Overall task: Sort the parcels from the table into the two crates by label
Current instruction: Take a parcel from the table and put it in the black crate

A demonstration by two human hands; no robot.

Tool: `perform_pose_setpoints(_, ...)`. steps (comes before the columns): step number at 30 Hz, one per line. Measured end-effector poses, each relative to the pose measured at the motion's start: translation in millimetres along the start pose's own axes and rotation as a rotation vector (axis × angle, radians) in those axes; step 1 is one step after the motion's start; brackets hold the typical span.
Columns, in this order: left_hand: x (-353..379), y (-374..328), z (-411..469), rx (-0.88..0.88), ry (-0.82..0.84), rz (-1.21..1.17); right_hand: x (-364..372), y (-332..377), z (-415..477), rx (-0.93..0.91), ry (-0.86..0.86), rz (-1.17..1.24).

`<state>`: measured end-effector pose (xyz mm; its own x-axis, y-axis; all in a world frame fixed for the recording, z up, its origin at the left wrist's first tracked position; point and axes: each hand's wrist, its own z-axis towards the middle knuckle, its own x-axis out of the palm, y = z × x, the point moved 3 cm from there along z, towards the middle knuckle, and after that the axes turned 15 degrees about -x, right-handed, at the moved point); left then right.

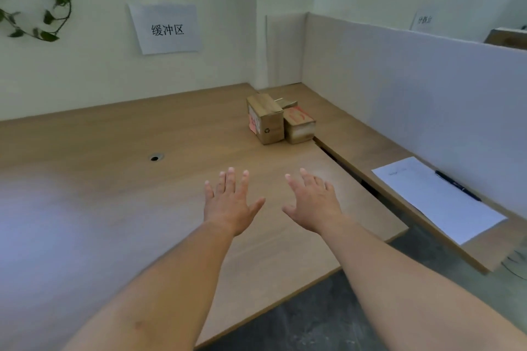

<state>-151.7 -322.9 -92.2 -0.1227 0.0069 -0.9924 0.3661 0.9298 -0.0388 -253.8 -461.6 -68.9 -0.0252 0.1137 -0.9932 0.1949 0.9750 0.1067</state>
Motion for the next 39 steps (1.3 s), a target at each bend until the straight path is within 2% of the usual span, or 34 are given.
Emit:
perform_pose_setpoints(7, -3, -61, 70, 0.007, 0.012, 0.011, -5, -77, 57, 0.010, 0.008, 0.025)
perform_pose_setpoints(20, -40, -149, 205, -0.158, 0.008, -0.019, -23, -207, 203, -0.117, 0.046, 0.094)
perform_pose_setpoints(25, -43, -152, 245, -0.186, 0.029, -0.025, -14, -216, 249, -0.144, 0.059, 0.176)
perform_pose_setpoints(33, -41, -150, 331, -0.172, 0.037, -0.128, -11, -201, 328, -0.120, -0.027, 0.438)
perform_pose_setpoints(36, -39, -156, 362, -0.171, 0.060, -0.243, -6, -197, 358, -0.079, -0.027, 0.471)
perform_pose_setpoints(39, -25, -158, 380, -0.230, 0.164, -0.484, 3, -191, 374, -0.022, -0.005, 0.532)
